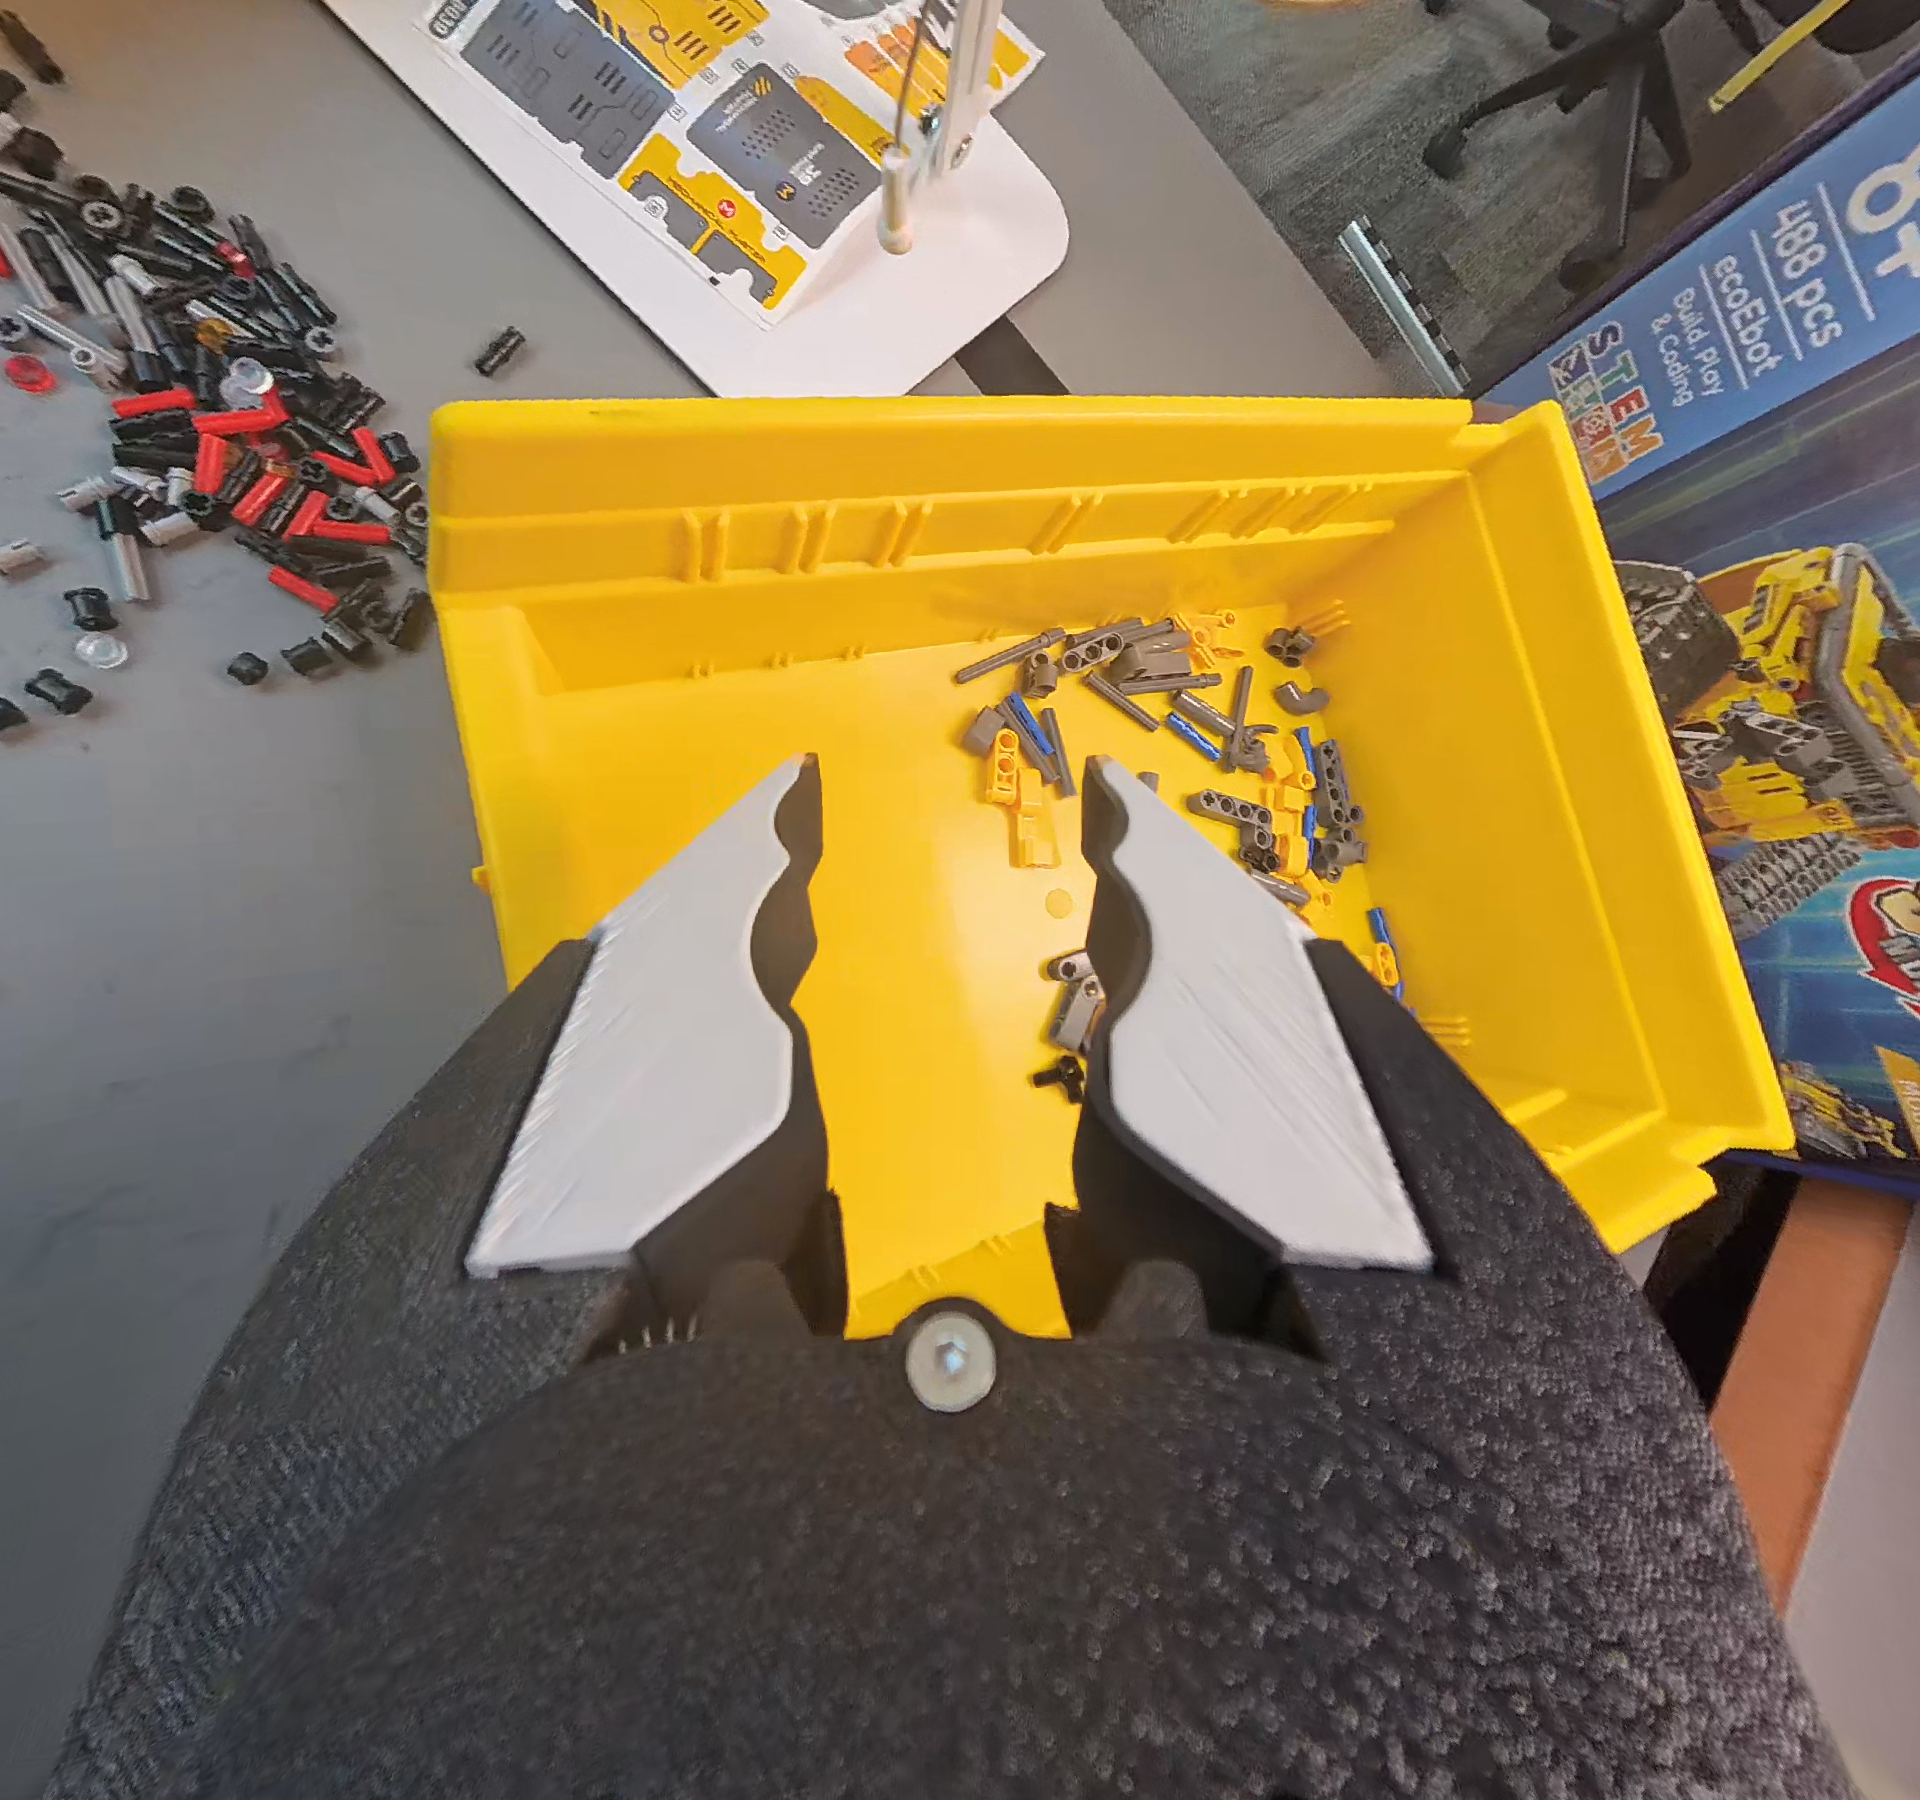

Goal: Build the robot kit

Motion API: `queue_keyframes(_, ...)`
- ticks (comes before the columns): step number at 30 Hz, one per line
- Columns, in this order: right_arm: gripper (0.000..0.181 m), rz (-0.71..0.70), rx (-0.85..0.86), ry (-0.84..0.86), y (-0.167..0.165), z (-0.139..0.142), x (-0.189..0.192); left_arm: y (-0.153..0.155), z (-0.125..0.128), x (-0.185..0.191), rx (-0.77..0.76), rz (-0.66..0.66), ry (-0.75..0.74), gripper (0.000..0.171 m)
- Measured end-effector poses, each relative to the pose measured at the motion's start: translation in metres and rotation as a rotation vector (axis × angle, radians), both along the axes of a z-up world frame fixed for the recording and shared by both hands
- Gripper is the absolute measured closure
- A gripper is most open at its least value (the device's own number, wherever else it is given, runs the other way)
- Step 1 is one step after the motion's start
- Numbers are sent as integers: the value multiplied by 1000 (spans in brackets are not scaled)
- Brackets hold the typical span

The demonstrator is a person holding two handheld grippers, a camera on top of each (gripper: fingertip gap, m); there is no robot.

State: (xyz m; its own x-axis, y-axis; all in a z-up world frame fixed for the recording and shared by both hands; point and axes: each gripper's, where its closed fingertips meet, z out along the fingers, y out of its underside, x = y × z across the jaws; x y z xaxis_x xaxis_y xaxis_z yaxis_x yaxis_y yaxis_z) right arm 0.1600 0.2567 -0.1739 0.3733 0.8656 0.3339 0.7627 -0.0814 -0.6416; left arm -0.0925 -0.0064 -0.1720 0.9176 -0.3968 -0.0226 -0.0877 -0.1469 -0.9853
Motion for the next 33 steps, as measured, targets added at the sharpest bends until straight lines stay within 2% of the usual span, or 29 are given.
queue_keyframes(8,150,-78,-20,-31,36,-1,22,0,-5,0,-31,-6,-4,161)
queue_keyframes(17,168,-119,-45,-142,65,-13,43,0,-10,0,-51,-19,-3,164)
queue_keyframes(27,175,-125,-102,-264,71,-31,67,2,-13,-1,-59,-24,-24,158)
queue_keyframes(33,165,-56,-139,-232,47,-27,60,5,-13,-5,-60,-7,-35,157)
